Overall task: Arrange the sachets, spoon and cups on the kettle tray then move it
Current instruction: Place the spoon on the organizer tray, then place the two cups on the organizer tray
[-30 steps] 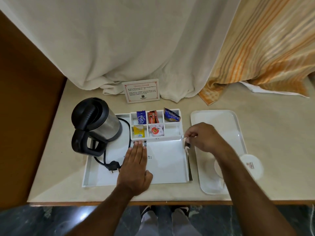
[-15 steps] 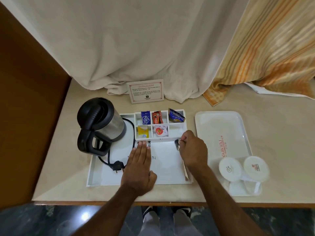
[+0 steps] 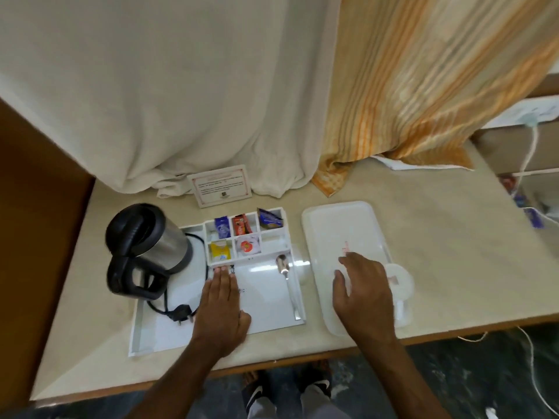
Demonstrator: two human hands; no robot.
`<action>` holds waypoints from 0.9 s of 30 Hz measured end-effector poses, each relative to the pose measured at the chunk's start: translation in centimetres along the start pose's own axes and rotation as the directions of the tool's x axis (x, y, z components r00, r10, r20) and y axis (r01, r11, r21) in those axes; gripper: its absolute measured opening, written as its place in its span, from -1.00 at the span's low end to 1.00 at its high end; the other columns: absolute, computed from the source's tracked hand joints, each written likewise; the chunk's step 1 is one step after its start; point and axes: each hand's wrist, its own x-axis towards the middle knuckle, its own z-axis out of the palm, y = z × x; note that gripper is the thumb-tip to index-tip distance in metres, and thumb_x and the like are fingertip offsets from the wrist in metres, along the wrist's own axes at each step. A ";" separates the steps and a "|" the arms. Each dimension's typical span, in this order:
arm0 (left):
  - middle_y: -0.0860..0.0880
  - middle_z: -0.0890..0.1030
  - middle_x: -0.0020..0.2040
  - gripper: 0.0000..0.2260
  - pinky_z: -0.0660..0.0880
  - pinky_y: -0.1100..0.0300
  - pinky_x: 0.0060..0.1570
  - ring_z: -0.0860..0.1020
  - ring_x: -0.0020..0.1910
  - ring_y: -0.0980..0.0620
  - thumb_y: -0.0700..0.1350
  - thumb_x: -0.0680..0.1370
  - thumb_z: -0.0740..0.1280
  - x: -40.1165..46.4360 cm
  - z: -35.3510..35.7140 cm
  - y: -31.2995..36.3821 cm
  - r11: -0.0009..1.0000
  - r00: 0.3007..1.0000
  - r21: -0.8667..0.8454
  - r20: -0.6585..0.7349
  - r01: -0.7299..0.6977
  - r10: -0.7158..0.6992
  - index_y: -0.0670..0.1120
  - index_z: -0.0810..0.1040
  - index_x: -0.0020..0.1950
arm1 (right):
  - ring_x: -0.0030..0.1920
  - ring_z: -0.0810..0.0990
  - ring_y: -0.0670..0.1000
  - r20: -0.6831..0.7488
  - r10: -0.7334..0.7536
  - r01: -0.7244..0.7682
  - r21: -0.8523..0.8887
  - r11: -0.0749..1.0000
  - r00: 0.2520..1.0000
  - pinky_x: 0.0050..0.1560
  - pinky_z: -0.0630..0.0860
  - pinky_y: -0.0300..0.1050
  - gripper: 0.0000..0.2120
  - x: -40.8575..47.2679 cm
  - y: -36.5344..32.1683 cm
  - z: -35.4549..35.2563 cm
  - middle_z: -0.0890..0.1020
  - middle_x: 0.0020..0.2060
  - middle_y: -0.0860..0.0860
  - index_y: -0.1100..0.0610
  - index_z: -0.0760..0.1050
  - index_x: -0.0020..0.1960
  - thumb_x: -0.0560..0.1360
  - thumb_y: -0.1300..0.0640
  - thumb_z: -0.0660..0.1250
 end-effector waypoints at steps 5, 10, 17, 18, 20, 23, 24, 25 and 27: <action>-0.28 -0.05 0.57 -0.24 -0.07 -0.08 0.54 -0.03 0.57 -0.22 0.13 0.51 0.13 0.5 -2.6 8.8 0.976 0.996 -0.209 -0.084 -0.056 0.039 -0.28 -0.02 0.55 | 0.44 0.16 0.19 0.391 0.349 -0.322 -0.134 0.937 0.852 0.42 0.17 0.14 -0.25 -0.2 7.4 -5.0 0.23 0.48 0.14 0.07 0.21 0.44 0.28 0.19 0.36; -0.07 0.07 0.61 -0.16 0.06 0.05 0.52 0.06 0.57 -0.03 0.37 0.49 0.13 1.7 -3.2 20.3 0.868 0.995 -0.491 0.016 -0.078 0.099 -0.08 -0.06 0.59 | 0.46 0.25 0.05 0.606 0.347 -0.400 -0.052 0.915 0.716 0.43 0.29 0.08 -0.18 -0.2 10.8 -4.5 0.24 0.50 0.02 -0.07 0.11 0.49 0.34 -0.02 0.44; 0.12 0.50 0.33 -0.36 0.39 0.31 0.25 0.48 0.23 0.14 0.20 0.39 0.46 1.4 -5.3 21.7 0.756 0.995 -0.652 -0.033 0.051 -0.096 0.12 0.30 0.39 | -0.12 0.54 -0.19 0.472 0.305 -0.404 0.122 0.907 0.827 -0.01 0.53 -0.21 -0.65 0.3 9.1 -3.8 0.55 -0.10 -0.24 -0.27 0.34 -0.02 0.34 -0.03 0.45; 0.12 0.51 0.32 -0.35 0.36 0.39 0.20 0.48 0.23 0.16 0.20 0.37 0.45 1.0 -5.5 20.6 0.763 0.991 -0.645 -0.068 0.041 -0.111 0.11 0.32 0.39 | -0.16 0.54 -0.21 0.441 0.297 -0.390 0.135 0.911 0.847 -0.12 0.50 -0.29 -0.67 0.5 8.3 -3.8 0.54 -0.16 -0.26 -0.28 0.33 -0.05 0.31 -0.03 0.42; 0.06 0.53 0.32 -0.29 0.29 0.42 0.15 0.50 0.25 0.10 0.16 0.32 0.48 0.2 -6.0 17.9 0.782 0.977 -0.622 -0.135 0.047 -0.166 0.01 0.37 0.42 | -0.12 0.53 -0.23 0.405 0.253 -0.343 0.165 0.925 0.878 -0.18 0.42 -0.39 -0.61 0.8 5.9 -3.3 0.54 -0.13 -0.31 -0.27 0.35 -0.01 0.23 -0.03 0.38; -0.04 0.55 0.33 -0.27 0.32 0.30 0.18 0.51 0.28 -0.01 0.05 0.31 0.52 -1.1 -7.0 13.0 0.820 0.951 -0.567 -0.202 0.082 -0.234 -0.09 0.41 0.43 | 0.18 0.45 -0.15 0.444 0.166 -0.270 0.183 0.945 0.881 0.11 0.39 -0.30 -0.30 0.6 1.3 -0.8 0.41 0.13 -0.30 -0.20 0.29 0.32 0.22 -0.03 0.43; -0.05 0.55 0.32 -0.29 0.34 0.27 0.18 0.51 0.28 -0.03 0.02 0.31 0.53 -1.4 -7.5 11.2 0.820 0.942 -0.561 -0.203 0.112 -0.267 -0.10 0.42 0.42 | 0.17 0.47 -0.13 0.450 0.138 -0.246 0.189 0.951 0.882 0.07 0.39 -0.30 -0.32 0.5 -0.5 0.3 0.41 0.10 -0.30 -0.22 0.28 0.29 0.22 -0.02 0.44; -0.05 0.56 0.31 -0.32 0.37 0.24 0.19 0.51 0.28 -0.04 0.00 0.31 0.53 -1.7 -8.1 9.7 0.808 0.936 -0.572 -0.189 0.141 -0.297 -0.09 0.43 0.40 | 0.11 0.50 -0.12 0.466 0.110 -0.225 0.200 0.954 0.878 -0.04 0.40 -0.33 -0.36 0.5 -2.0 1.4 0.46 0.05 -0.30 -0.25 0.28 0.20 0.20 0.00 0.44; 0.03 0.60 0.18 -0.45 0.44 0.20 0.10 0.54 0.18 0.01 -0.01 0.31 0.50 -2.2 -8.9 6.9 0.777 0.930 -0.602 -0.150 0.183 -0.335 0.02 0.48 0.28 | 0.04 0.53 -0.11 0.521 0.066 -0.205 0.213 0.955 0.851 -0.14 0.40 -0.34 -0.39 0.3 -4.8 3.5 0.51 0.00 -0.23 -0.24 0.28 0.14 0.18 0.04 0.45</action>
